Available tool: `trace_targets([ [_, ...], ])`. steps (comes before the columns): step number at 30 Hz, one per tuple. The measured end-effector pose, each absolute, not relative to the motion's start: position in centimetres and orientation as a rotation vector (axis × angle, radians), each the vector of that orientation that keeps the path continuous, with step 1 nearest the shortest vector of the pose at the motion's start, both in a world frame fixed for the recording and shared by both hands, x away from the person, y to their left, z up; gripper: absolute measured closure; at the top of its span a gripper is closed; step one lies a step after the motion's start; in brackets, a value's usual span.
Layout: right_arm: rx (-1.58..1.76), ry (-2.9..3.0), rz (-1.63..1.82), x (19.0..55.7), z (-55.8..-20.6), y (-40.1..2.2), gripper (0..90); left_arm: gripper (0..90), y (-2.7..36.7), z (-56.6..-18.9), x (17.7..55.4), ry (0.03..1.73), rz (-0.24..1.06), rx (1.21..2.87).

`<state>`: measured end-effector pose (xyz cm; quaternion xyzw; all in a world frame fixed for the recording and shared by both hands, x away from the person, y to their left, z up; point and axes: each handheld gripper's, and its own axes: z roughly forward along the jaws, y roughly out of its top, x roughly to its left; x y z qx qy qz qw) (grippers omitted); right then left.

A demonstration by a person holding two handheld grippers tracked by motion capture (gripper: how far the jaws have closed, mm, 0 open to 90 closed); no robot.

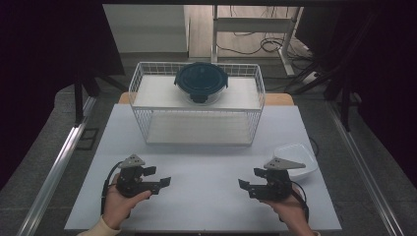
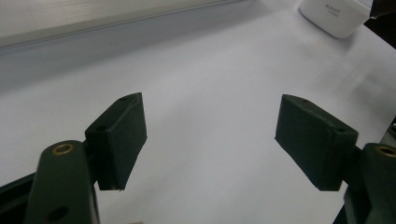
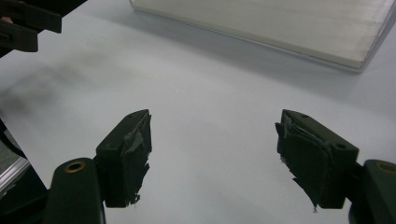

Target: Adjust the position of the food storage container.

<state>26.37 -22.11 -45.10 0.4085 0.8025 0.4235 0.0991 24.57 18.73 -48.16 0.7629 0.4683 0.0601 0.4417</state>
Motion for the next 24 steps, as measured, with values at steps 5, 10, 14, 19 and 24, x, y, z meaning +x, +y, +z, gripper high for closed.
trace_targets([
  [5, 1.22, 2.392, 1.249, 26.5, -45.2, -22.0, 27.7, 24.5, 18.7, -48.4, 24.6, 1.172, 0.144, 1.892],
  [10, 1.215, 2.427, 1.235, 27.0, -45.1, -22.3, 30.9, 24.4, 18.8, -49.0, 24.9, 1.171, 0.126, 1.913],
  [14, 1.244, 2.358, 1.254, 27.8, -43.3, -24.0, 33.9, 24.5, 19.0, -49.2, 24.9, 1.165, 0.12, 1.915],
  [19, 1.341, 2.265, 1.217, 29.7, -40.7, -26.9, 37.8, 24.6, 19.1, -49.5, 24.7, 1.142, 0.106, 1.931],
  [24, 1.411, 2.233, 1.138, 31.5, -39.0, -29.3, 45.3, 24.8, 19.7, -49.5, 24.5, 1.15, 0.108, 1.914],
])
